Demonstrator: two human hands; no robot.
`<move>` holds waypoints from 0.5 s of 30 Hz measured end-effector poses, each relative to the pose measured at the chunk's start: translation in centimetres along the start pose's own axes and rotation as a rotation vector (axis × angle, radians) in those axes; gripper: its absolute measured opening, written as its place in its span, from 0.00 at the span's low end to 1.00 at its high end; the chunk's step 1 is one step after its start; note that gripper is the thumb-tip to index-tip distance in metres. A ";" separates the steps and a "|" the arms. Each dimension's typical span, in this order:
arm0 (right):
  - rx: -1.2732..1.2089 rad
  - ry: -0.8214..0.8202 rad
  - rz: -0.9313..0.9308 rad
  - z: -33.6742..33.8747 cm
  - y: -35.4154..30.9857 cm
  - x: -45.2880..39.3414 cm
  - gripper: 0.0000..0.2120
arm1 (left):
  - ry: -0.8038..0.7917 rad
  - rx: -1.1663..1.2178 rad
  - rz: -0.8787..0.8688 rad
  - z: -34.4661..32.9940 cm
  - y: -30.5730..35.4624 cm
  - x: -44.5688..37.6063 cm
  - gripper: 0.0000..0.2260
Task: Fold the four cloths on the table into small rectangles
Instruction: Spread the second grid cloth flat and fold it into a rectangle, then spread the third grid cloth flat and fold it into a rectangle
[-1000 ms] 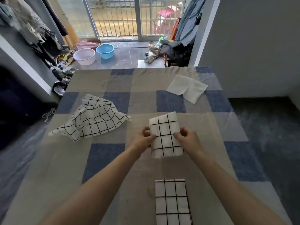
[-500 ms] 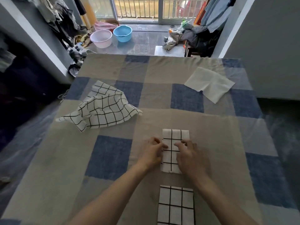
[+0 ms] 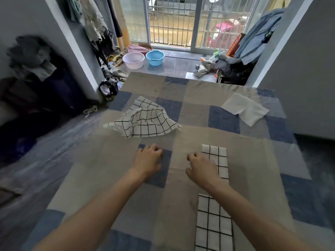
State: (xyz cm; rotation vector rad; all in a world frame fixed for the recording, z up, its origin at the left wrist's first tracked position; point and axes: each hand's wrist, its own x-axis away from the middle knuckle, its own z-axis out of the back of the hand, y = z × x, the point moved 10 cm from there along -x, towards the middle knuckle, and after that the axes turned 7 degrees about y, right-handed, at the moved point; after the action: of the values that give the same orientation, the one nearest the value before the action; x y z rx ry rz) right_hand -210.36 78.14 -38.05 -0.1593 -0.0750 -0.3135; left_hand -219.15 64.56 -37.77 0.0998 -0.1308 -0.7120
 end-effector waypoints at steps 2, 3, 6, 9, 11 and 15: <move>-0.001 0.036 0.046 2.1 -4.2 0.1 0.17 | 0.011 -0.030 0.013 3.0 -2.5 2.0 0.15; -0.021 0.053 0.063 3.1 -6.3 0.3 0.16 | 0.038 -0.043 0.016 4.7 -3.7 3.1 0.15; -0.069 0.069 0.108 5.7 -12.7 1.1 0.14 | 0.134 -0.059 0.022 9.6 -7.3 7.6 0.13; -0.114 0.105 0.134 7.7 -19.7 2.7 0.12 | 0.164 -0.059 0.028 13.0 -11.4 13.6 0.12; -0.129 0.106 0.155 8.0 -24.6 4.2 0.12 | 0.172 -0.066 0.027 14.7 -14.6 18.0 0.12; -0.155 0.086 0.249 7.4 -35.4 7.0 0.13 | 0.200 -0.117 0.060 16.8 -22.0 26.6 0.12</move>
State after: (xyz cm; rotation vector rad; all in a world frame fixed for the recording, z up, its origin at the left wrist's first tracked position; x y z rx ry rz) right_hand -215.18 44.10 -24.94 -0.3062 0.0542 -0.0770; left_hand -215.99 29.73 -21.90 0.0545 0.0985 -0.6445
